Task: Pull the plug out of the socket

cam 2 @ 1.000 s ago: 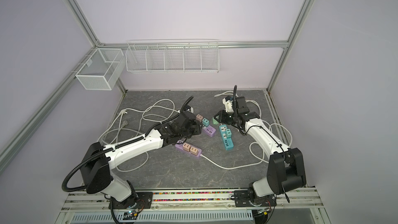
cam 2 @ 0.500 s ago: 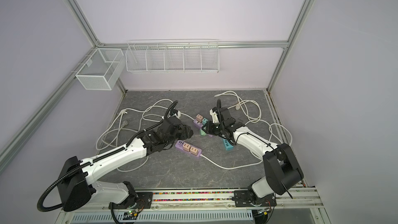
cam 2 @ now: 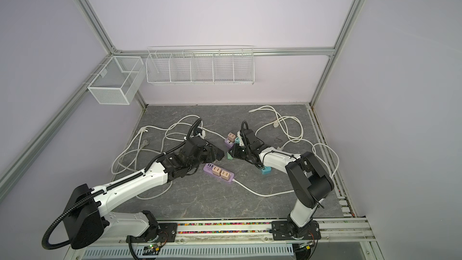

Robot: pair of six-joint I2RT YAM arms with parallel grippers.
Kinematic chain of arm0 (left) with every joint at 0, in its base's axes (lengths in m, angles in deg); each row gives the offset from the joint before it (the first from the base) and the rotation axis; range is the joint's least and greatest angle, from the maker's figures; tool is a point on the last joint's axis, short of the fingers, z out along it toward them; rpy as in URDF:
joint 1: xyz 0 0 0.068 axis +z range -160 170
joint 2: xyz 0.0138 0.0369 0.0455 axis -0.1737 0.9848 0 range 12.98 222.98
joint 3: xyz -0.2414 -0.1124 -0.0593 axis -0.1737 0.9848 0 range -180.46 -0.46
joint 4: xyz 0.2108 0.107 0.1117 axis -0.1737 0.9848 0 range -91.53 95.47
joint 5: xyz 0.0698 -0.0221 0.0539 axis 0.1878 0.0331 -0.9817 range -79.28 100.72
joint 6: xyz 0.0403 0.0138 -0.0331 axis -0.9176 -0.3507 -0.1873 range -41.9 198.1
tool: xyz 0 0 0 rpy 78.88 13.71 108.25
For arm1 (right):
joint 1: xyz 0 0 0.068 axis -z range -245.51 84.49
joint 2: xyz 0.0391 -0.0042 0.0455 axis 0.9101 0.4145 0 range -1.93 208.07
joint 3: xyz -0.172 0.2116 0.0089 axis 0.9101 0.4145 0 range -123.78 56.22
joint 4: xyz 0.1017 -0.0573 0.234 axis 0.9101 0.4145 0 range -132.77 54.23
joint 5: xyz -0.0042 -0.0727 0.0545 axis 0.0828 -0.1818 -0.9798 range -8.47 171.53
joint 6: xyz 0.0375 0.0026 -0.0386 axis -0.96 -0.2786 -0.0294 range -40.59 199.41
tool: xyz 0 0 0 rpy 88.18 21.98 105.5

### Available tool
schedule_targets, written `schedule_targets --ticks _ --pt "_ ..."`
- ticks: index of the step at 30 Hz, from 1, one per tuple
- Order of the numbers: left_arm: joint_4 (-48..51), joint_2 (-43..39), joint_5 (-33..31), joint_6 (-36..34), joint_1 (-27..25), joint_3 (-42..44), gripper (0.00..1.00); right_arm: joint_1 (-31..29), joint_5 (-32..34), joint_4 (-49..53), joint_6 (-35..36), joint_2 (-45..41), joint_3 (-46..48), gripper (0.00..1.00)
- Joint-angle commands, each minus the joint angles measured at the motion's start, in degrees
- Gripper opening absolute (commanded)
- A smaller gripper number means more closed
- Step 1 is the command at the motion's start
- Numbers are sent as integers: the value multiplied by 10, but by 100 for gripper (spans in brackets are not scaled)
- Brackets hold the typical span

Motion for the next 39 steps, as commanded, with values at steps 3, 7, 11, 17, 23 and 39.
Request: schedule_targets --ticks 3,7,11,17,23,39 --pt "-16 -1 -7 -1 4 12 57 -10 10 -38 -17 24 -1 16" --pt "-21 6 7 -3 6 4 57 -11 16 -31 -14 28 0 17" --pt "-25 12 7 -4 6 1 57 -14 20 -31 -12 35 5 20" --pt "-28 7 15 5 5 3 57 -20 16 -13 -7 47 1 25" --pt "-32 1 18 16 5 5 58 -20 33 12 13 23 -3 38" --pt "-61 26 67 30 5 -27 60 -15 64 127 97 -105 -19 62"
